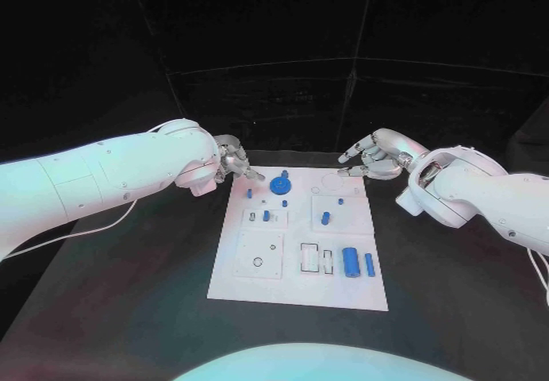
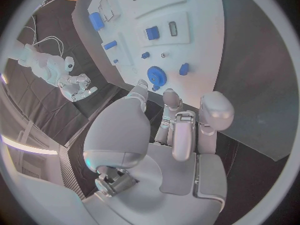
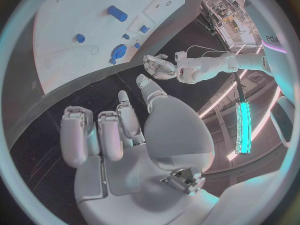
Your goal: Assemble the parts on the task board
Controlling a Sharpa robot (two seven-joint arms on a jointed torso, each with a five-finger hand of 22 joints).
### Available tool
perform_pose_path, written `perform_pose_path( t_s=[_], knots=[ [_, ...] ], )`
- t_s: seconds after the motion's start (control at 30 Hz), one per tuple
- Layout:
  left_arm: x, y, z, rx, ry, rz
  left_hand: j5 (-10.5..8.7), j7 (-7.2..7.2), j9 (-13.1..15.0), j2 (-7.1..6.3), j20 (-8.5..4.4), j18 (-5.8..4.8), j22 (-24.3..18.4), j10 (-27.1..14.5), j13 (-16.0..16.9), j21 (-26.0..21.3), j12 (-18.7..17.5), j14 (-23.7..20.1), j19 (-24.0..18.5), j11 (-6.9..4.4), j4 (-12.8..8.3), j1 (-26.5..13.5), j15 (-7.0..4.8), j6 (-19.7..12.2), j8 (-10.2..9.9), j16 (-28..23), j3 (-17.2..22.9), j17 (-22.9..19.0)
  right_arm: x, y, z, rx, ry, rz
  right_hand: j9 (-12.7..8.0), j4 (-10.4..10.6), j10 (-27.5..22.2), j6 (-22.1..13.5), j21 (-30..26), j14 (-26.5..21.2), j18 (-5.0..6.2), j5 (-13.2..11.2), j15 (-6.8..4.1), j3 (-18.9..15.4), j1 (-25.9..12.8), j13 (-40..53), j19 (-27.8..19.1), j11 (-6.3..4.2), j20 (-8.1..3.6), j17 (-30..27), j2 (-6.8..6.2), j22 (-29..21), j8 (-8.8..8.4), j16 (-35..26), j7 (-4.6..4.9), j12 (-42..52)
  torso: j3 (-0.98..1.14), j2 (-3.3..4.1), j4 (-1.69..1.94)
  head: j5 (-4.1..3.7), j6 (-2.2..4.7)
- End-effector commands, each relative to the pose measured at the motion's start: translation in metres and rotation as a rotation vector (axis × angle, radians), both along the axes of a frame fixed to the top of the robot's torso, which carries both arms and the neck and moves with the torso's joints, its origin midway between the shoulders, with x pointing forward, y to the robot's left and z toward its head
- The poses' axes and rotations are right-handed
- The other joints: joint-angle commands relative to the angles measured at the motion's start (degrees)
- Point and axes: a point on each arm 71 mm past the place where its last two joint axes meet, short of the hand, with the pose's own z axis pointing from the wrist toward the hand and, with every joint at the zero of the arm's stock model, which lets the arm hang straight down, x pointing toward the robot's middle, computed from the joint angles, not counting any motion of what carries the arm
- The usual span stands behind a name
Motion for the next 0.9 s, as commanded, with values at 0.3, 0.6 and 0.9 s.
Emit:
perform_pose_path(
  t_s=[0.3, 0.6, 0.9],
  knots=[
    [0.023, 0.006, -0.011, 0.069, 0.039, -0.006, 0.10, -1.04, -2.0, 2.01, -0.32, -0.16, 6.7, 4.5, 4.8, 4.8, 4.7, 6.0, 2.9, -0.91, 3.8, -1.0, -0.23, 3.8, 0.3, 2.2, -4.7, 15.1, 0.000, 0.003, 0.001, 0.000, -0.001, 0.013, -0.1, 0.0, -0.5, 0.1, -0.3, 3.9, -0.33, 0.2, -0.35, -0.4, -0.2, 0.0, 0.2, 0.07, -0.39, 4.5, 0.32, 1.4, 0.30, -0.4, 0.06, -0.3, -0.06, 0.02, -0.07, 0.31, 0.09],
    [0.032, 0.005, -0.023, 0.138, 0.104, -0.003, 0.00, -2.47, -1.6, 2.90, -1.37, -1.33, 13.0, 9.2, 12.0, 9.5, 10.6, 6.0, 5.0, -2.20, 6.2, -2.6, -1.32, 6.7, 2.4, 2.2, -8.1, 15.1, 0.000, 0.005, 0.001, 0.002, -0.001, 0.017, -0.1, 0.0, -0.5, 0.1, -0.4, 3.9, -0.32, 0.2, -0.35, -0.4, -0.1, -0.1, 0.2, 0.06, -0.39, 4.5, 0.38, 1.4, 0.31, -0.4, 0.06, -0.3, 0.00, 0.03, -0.03, 0.40, -0.14],
    [0.032, 0.005, -0.031, 0.181, 0.149, -0.023, 0.01, -2.54, -1.6, 3.01, -1.47, -1.40, 13.4, 9.3, 12.1, 9.8, 10.7, 6.0, 5.0, -2.27, 6.2, -2.5, -1.41, 6.7, 2.4, 2.2, -8.5, 15.1, 0.000, 0.005, 0.001, 0.002, -0.002, 0.018, -0.1, 0.0, -0.5, 0.1, -0.4, 3.9, -0.32, 0.2, -0.35, -0.4, -0.1, -0.1, 0.2, 0.06, -0.39, 4.5, 0.41, 1.4, 0.32, -0.4, 0.06, -0.3, 0.02, 0.00, 0.05, 0.22, -0.38]
  ],
)
